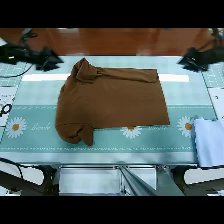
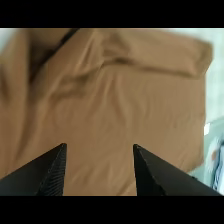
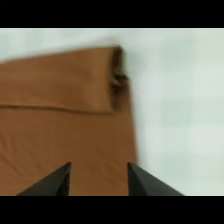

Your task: Fold the shirts.

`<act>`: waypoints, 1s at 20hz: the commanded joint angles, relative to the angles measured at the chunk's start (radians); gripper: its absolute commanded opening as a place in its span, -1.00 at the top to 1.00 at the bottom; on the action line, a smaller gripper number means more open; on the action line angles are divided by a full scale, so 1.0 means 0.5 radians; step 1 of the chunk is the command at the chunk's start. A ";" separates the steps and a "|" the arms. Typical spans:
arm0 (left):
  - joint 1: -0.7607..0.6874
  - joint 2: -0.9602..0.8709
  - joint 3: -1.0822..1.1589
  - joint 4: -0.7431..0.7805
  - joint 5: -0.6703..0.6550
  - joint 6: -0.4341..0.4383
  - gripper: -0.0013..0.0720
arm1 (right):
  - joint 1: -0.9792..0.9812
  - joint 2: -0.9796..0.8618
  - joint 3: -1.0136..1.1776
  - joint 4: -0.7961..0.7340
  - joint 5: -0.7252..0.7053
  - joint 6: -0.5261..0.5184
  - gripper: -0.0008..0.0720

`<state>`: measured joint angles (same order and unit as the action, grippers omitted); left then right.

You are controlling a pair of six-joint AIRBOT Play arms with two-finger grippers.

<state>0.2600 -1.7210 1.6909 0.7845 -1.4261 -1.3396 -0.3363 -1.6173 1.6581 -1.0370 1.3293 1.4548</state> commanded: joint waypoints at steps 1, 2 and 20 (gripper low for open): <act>0.279 0.374 -0.451 0.381 -0.272 -0.046 -0.42 | -0.275 0.261 -0.354 -0.324 0.237 -0.022 -0.14; 0.363 0.561 -0.744 0.473 -0.157 -0.031 -0.42 | -0.335 0.353 -0.574 -0.316 0.184 -0.022 -0.14; 0.661 1.102 -2.487 -0.054 0.504 0.060 -0.42 | -0.418 0.787 -1.634 0.486 -0.194 -0.439 -0.14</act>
<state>0.6456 -1.1496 0.4641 0.8318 -1.2407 -1.3277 -0.5446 -1.2278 0.8455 -0.8284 1.2316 1.2442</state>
